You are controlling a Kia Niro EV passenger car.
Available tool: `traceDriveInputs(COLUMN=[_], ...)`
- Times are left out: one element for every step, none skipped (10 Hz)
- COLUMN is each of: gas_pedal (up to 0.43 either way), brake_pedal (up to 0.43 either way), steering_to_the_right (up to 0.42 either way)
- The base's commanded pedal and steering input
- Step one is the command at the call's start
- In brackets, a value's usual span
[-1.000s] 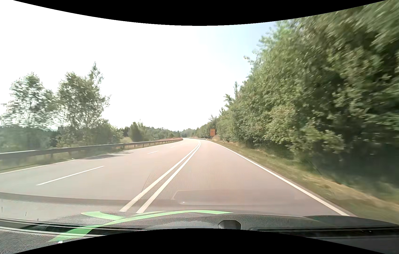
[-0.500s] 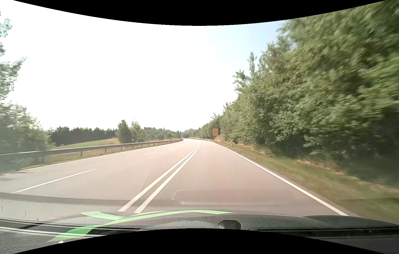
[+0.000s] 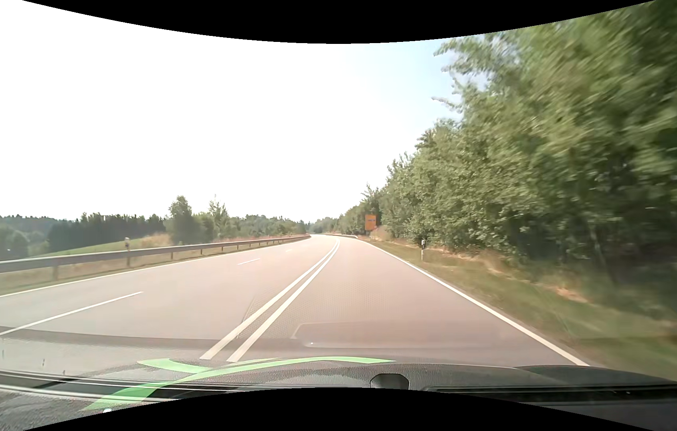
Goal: Follow the waypoints while adhering to traffic rules and regulations
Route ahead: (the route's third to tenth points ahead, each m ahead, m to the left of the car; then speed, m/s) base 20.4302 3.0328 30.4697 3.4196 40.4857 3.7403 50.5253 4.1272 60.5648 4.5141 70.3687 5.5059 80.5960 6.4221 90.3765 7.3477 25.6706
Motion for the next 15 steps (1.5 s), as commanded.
traceDriveInputs(gas_pedal=[0.130, 0.087, 0.079, 0.079, 0.020, 0.000, 0.000, 0.000, 0.000, 0.000, 0.000, 0.000, 0.000, 0.000, 0.000], brake_pedal=[0.000, 0.000, 0.000, 0.000, 0.000, 0.000, 0.000, 0.000, 0.000, 0.000, 0.000, 0.000, 0.000, 0.000, 0.000], steering_to_the_right=[-0.005, -0.005, -0.005, -0.005, -0.005, -0.005, -0.005, -0.005, -0.005, -0.005, -0.005, -0.006, -0.007, -0.008, -0.008])
